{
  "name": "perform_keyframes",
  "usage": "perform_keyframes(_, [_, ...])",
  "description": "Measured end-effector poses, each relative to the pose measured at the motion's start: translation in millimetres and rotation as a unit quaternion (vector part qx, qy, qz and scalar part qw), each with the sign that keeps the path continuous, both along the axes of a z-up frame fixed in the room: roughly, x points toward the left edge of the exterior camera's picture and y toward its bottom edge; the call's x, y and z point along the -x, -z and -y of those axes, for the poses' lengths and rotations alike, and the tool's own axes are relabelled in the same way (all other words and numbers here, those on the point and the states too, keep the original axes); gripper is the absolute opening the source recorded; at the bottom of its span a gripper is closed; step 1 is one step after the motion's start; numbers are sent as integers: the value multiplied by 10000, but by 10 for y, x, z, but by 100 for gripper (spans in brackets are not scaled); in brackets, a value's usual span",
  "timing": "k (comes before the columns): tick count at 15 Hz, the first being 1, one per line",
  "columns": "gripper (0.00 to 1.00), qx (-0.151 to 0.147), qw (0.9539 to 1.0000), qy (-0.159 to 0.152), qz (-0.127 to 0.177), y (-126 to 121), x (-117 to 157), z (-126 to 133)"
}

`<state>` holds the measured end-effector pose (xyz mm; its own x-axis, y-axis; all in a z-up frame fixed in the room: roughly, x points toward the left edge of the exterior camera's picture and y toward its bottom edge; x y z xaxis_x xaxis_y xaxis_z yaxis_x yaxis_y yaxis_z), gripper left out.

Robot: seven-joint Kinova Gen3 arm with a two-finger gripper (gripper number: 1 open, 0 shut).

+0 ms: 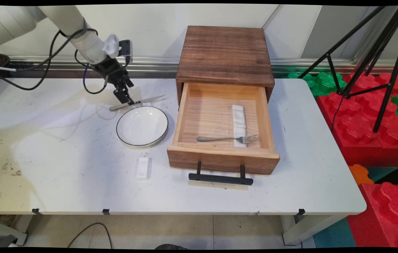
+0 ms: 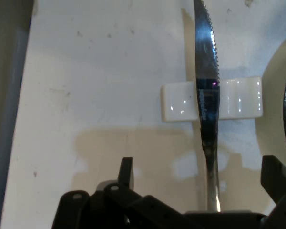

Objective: Pick up the knife from the left of the white plate, then place the picked object into the drawer

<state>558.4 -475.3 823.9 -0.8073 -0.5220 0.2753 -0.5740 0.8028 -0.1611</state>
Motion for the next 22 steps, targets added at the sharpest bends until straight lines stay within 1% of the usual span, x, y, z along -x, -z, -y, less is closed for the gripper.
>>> perform_keyframes(5, [100, -107, 9999, -1, -20, 133, 19, 78])
perform_keyframes(9, [100, -159, 9999, -30, -42, 187, 20, 100])
perform_keyframes(10, [0, -168, 9998, -37, -45, 195, 18, 102])
perform_keyframes(19, [0, -210, 9997, -72, -43, 189, -24, 53])
perform_keyframes(21, [0, -216, 9997, -107, -50, 167, -40, 19])
perform_keyframes(22, [0, -210, 9996, -177, -61, 140, -57, -9])
